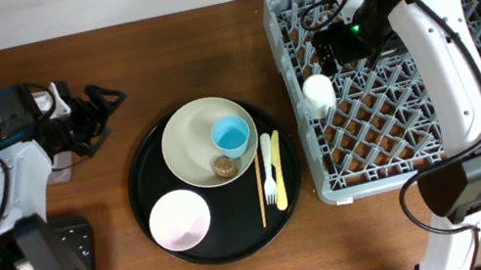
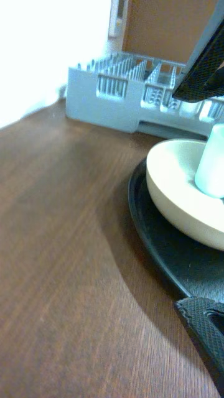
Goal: Sort waste into correct bins and load items into the dishwasher rack
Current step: 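Grasp the light-blue cup on the cream plate with the left gripper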
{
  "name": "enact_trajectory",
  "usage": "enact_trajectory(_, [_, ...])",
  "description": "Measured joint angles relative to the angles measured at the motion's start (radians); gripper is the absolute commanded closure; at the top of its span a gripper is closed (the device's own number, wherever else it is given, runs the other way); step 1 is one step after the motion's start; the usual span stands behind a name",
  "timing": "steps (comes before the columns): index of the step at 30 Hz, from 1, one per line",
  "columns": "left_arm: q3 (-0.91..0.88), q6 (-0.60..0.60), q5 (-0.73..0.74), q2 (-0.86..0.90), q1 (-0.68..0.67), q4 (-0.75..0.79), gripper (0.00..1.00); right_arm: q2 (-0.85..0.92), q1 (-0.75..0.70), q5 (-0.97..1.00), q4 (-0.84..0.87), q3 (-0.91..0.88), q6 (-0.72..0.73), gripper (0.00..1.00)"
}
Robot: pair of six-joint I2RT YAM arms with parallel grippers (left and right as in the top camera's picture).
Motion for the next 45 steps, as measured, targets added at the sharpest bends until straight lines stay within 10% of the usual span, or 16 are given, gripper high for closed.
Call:
enact_trajectory(3, [0.015,-0.003,-0.039,-0.204,-0.014,-0.035,0.01,0.000,0.000,0.000,-0.006,0.000,0.000,0.02])
enact_trajectory(8, [0.037,-0.003,-0.390,-0.541,-0.401,-0.267,0.01,0.000,0.001,0.000,-0.035,0.000,0.000,0.02])
enact_trajectory(11, [0.037,-0.003,-0.480,-0.535,-0.502,-0.298,0.01,0.000,0.001,0.000,-0.040,0.000,0.000,0.02])
enact_trajectory(14, [0.039,-0.003,-0.554,-0.475,-0.504,-0.333,0.36,0.000,0.001,-0.007,-0.040,0.000,-0.001,0.02])
enact_trajectory(23, [0.037,-0.006,-0.540,-0.052,-0.579,-0.281,0.40,0.000,0.001,-0.015,-0.040,0.000,-0.001,0.02])
enact_trajectory(28, [0.037,-0.010,-0.557,-0.026,-0.625,-0.283,0.61,0.000,0.001,-0.015,-0.040,0.000,0.000,0.02])
enact_trajectory(34, [0.037,-0.014,-0.595,-0.024,-0.657,-0.283,0.63,0.000,0.001,-0.015,-0.040,0.000,0.000,0.02])
enact_trajectory(41, [0.036,-0.018,-0.605,0.029,-0.662,-0.249,0.99,0.000,0.001,-0.015,-0.040,0.000,0.000,0.02])
enact_trajectory(45, [0.041,-0.018,-0.605,0.029,-0.629,-0.261,1.00,0.000,0.001,-0.027,-0.040,0.000,0.000,0.01])
